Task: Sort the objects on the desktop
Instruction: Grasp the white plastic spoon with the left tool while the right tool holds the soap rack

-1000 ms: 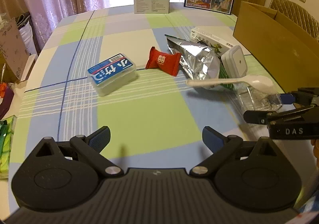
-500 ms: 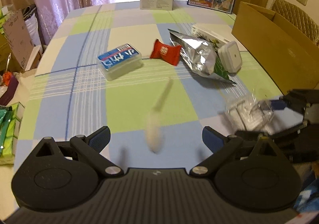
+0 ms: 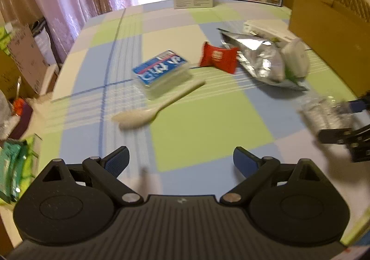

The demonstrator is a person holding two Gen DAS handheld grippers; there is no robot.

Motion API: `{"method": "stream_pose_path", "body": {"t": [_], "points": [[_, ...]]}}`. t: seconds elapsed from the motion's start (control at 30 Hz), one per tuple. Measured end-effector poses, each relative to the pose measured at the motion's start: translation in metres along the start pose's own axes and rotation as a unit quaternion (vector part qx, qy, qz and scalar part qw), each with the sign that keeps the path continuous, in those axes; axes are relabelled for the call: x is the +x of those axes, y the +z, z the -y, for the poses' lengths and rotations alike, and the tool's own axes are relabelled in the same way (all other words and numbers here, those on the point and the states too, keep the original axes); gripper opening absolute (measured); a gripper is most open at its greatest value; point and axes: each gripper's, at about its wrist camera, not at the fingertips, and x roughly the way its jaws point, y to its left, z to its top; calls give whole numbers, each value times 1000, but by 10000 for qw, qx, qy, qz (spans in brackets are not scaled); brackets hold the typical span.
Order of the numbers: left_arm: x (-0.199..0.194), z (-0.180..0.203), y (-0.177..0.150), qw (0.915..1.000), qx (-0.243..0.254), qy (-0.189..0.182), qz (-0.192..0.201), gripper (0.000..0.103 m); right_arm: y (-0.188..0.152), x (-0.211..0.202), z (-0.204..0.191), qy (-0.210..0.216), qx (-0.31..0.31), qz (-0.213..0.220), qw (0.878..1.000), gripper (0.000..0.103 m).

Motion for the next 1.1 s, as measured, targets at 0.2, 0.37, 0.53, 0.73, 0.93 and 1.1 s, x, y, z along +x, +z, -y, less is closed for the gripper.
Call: {"method": "stream_pose_path", "body": {"t": [0.2,0.37,0.53,0.73,0.93,1.1], "points": [[16,-20,6,9997,225,82,66,94,2,0,0,-22,32,137,9999,72],[29,-29,16,9985,533,46,122,94,4,5,-4,100,-59,123,9999,72],[39,-35,23,9952,962,-164,61,94,6,10,-10,235,-163,127,9995,72],[54,-43,33,9902,1331,-399,-107,88,14,18,-22,513,-271,71,9983,72],[66,-52,46,9811,1794,-655,-328,83,25,30,-40,755,-375,72,9964,72],[74,-59,51,9790,1876,-702,-368,83,27,38,-43,772,-386,65,9962,72]]}}
